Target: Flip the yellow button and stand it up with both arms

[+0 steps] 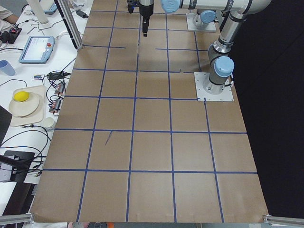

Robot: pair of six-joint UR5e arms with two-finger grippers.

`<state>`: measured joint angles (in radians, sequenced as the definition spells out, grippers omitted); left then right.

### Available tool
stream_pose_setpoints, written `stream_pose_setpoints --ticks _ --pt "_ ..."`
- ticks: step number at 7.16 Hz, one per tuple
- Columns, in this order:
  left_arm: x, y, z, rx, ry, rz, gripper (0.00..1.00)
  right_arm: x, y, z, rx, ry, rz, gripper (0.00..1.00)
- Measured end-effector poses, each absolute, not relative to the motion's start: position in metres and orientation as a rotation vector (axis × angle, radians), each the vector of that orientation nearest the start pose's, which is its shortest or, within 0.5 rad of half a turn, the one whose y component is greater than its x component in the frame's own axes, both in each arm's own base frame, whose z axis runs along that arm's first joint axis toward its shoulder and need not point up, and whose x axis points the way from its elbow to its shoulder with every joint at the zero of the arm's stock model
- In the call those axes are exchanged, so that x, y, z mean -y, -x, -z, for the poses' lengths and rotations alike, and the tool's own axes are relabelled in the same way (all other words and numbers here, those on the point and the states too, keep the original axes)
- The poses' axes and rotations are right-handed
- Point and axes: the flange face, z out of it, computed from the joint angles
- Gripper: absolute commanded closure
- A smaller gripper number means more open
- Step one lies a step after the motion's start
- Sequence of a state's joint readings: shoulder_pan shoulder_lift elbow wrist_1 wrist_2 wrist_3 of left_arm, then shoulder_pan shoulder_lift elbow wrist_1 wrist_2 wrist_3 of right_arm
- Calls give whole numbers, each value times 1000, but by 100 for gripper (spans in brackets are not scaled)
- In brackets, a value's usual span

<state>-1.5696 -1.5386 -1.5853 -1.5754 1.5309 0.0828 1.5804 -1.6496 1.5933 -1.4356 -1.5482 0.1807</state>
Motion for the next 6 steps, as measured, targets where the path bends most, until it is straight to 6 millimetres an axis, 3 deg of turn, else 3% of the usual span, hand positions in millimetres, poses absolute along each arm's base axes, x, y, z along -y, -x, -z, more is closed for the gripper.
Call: stream_pose_setpoints --ticks 2,6 --pt "480 137 -496 -3178 -130 23 0 440 -158 -488 -3128 -212 -162 0" --pt "480 136 -497 -3178 -129 26 0 444 -131 -480 -3125 -283 -215 0"
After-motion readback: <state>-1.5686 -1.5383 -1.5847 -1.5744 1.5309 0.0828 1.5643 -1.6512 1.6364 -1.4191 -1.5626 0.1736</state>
